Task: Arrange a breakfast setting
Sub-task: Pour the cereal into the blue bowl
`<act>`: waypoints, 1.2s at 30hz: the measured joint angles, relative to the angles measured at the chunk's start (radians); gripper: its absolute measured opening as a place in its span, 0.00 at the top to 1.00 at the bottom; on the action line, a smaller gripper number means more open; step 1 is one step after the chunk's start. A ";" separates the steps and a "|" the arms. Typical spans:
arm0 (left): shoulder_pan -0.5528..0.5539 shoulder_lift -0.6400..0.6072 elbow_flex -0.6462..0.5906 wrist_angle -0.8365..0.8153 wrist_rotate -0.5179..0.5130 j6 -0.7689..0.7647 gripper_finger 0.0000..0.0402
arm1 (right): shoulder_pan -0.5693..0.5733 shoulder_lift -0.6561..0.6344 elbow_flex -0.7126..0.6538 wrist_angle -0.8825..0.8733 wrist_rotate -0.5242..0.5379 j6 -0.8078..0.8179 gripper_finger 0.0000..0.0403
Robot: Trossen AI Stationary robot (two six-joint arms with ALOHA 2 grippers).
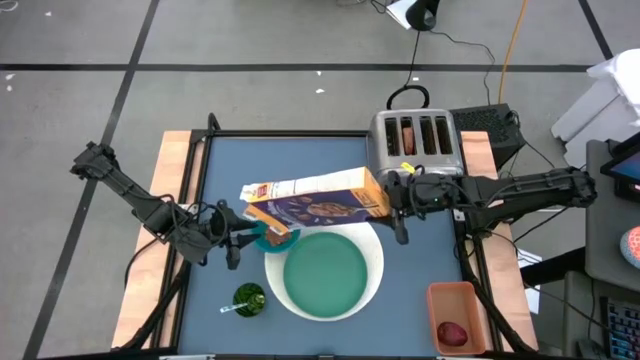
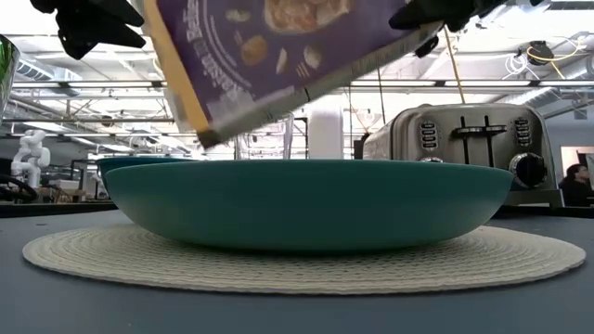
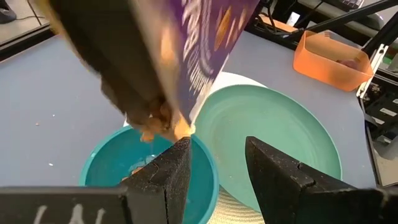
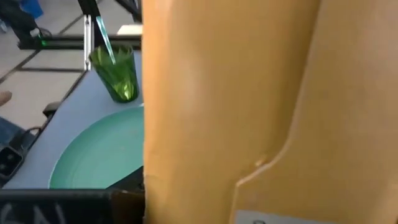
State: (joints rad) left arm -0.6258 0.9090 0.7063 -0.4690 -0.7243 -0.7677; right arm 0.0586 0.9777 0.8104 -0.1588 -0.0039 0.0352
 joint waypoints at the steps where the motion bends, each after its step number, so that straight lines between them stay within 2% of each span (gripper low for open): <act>1: 0.000 0.000 0.000 0.000 -0.001 0.000 0.60 | 0.000 -0.003 0.000 0.012 0.000 -0.001 0.54; 21: 0.001 0.001 0.000 0.010 -0.018 -0.002 0.60 | 0.000 -0.011 0.001 0.012 -0.001 -0.003 0.55; 25: 0.026 0.001 0.000 0.080 -0.056 0.021 0.60 | 0.000 -0.011 0.001 0.013 -0.001 -0.003 0.54; 30: 0.073 0.001 0.000 0.178 -0.059 0.126 0.60 | 0.000 -0.011 0.001 0.020 0.000 -0.002 0.55; 36: 0.123 0.001 0.000 0.180 -0.061 0.135 0.60 | 0.000 -0.011 0.001 0.021 0.006 0.001 0.55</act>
State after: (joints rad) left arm -0.5032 0.9096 0.7063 -0.2893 -0.7850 -0.6323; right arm 0.0582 0.9665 0.8112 -0.1383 0.0021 0.0357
